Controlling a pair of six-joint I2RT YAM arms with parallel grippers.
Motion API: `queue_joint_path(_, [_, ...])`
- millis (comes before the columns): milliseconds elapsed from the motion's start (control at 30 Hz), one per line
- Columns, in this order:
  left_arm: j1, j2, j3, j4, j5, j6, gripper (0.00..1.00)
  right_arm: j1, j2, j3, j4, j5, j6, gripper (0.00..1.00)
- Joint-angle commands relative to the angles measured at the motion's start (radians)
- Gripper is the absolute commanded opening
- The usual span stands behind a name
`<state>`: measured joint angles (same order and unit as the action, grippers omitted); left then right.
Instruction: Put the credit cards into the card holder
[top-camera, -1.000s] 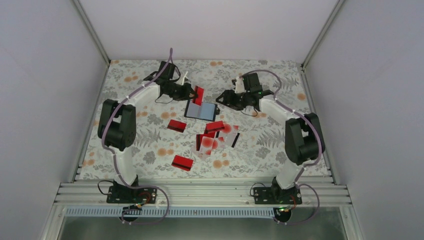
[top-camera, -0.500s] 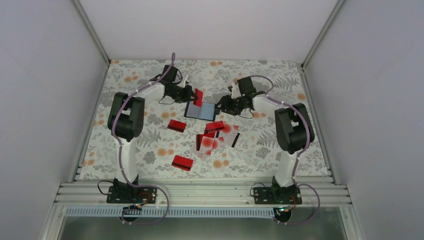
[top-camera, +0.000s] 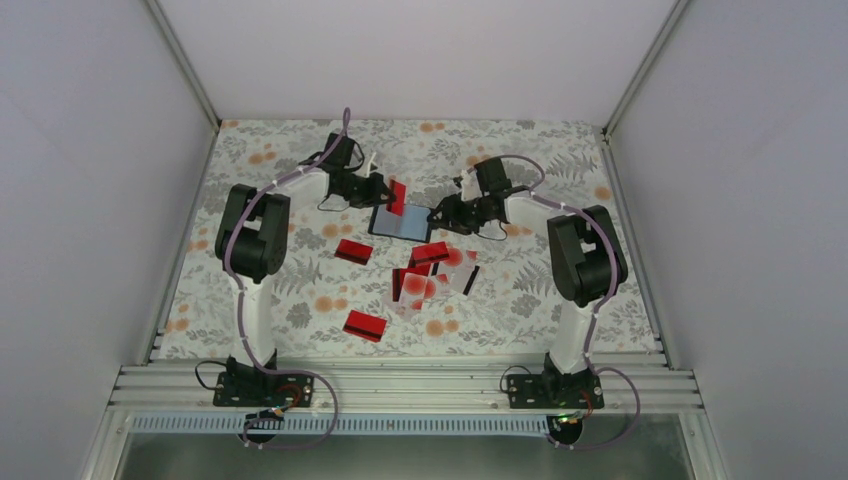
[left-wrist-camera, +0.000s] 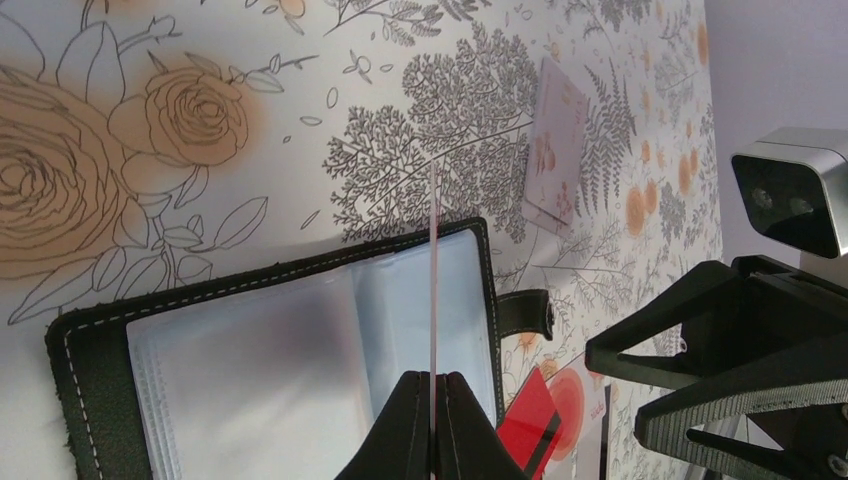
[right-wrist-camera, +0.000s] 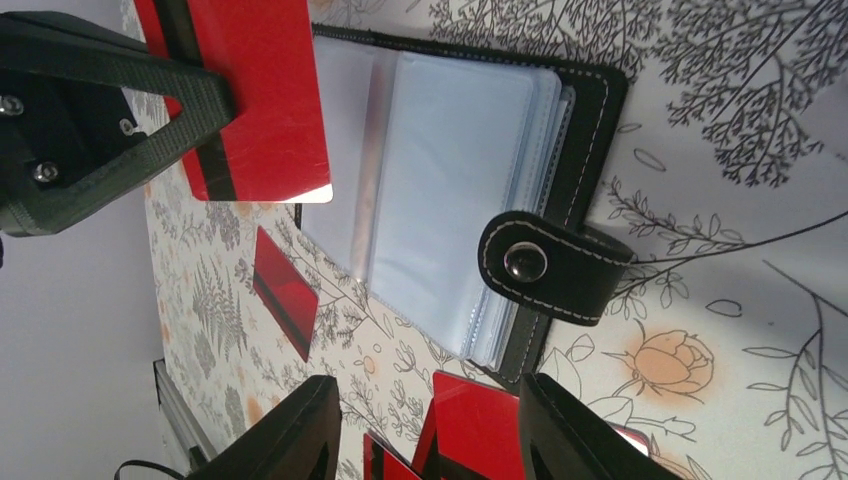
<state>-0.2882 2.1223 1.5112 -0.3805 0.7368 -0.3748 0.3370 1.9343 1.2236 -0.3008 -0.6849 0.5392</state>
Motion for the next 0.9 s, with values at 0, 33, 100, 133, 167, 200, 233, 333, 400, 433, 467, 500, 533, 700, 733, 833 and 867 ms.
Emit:
queue_joint_path(0, [0.005,0.011,-0.026,0.041,0.009,-0.001,0.02,0.000,0.015,-0.025,0.034,-0.050,-0.025,0.46])
queue_joint_path(33, [0.006,0.013,-0.029,0.044,0.007,-0.002,0.03,0.002,0.019,-0.026,0.031,-0.052,-0.027,0.45])
queue_joint_path(100, [0.005,0.015,-0.033,0.049,0.008,0.000,0.02,0.005,0.030,-0.028,0.025,-0.050,-0.033,0.44])
queue_joint_path(133, [0.005,0.017,-0.035,0.048,0.007,-0.001,0.02,0.007,0.037,-0.028,0.025,-0.051,-0.035,0.44])
queue_joint_path(167, [0.004,0.017,-0.038,0.049,0.008,0.000,0.02,0.010,0.040,-0.031,0.027,-0.051,-0.037,0.44])
queue_joint_path(200, [0.004,0.018,-0.040,0.050,0.009,0.002,0.02,0.011,0.044,-0.034,0.030,-0.050,-0.039,0.44])
queue_joint_path(233, [0.005,0.018,-0.044,0.050,0.010,0.004,0.02,0.012,0.047,-0.035,0.032,-0.052,-0.039,0.44])
queue_joint_path(333, [0.005,0.019,-0.055,0.054,0.012,0.006,0.02,0.016,0.064,-0.040,0.038,-0.056,-0.044,0.44])
queue_joint_path(400, [0.005,0.021,-0.063,0.062,0.013,0.000,0.02,0.017,0.073,-0.042,0.043,-0.060,-0.046,0.44])
queue_joint_path(433, [0.005,0.021,-0.068,0.068,0.014,-0.002,0.02,0.017,0.076,-0.043,0.045,-0.061,-0.047,0.44])
queue_joint_path(467, [0.005,0.021,-0.073,0.074,0.015,-0.006,0.02,0.017,0.079,-0.045,0.047,-0.062,-0.048,0.44])
queue_joint_path(500, [0.004,0.021,-0.078,0.078,0.015,-0.011,0.02,0.017,0.082,-0.044,0.048,-0.062,-0.048,0.43])
queue_joint_path(533, [0.004,0.022,-0.080,0.085,0.017,-0.015,0.02,0.017,0.084,-0.045,0.049,-0.063,-0.048,0.43])
queue_joint_path(700, [0.003,0.030,-0.085,0.100,0.024,-0.027,0.02,0.017,0.097,-0.049,0.052,-0.067,-0.053,0.43])
queue_joint_path(733, [0.004,0.031,-0.086,0.101,0.026,-0.028,0.02,0.018,0.098,-0.050,0.053,-0.067,-0.053,0.43])
queue_joint_path(833, [0.003,0.034,-0.088,0.105,0.035,-0.030,0.02,0.017,0.100,-0.053,0.055,-0.068,-0.053,0.43])
queue_joint_path(867, [0.003,0.035,-0.090,0.106,0.036,-0.030,0.02,0.018,0.100,-0.053,0.056,-0.068,-0.053,0.42])
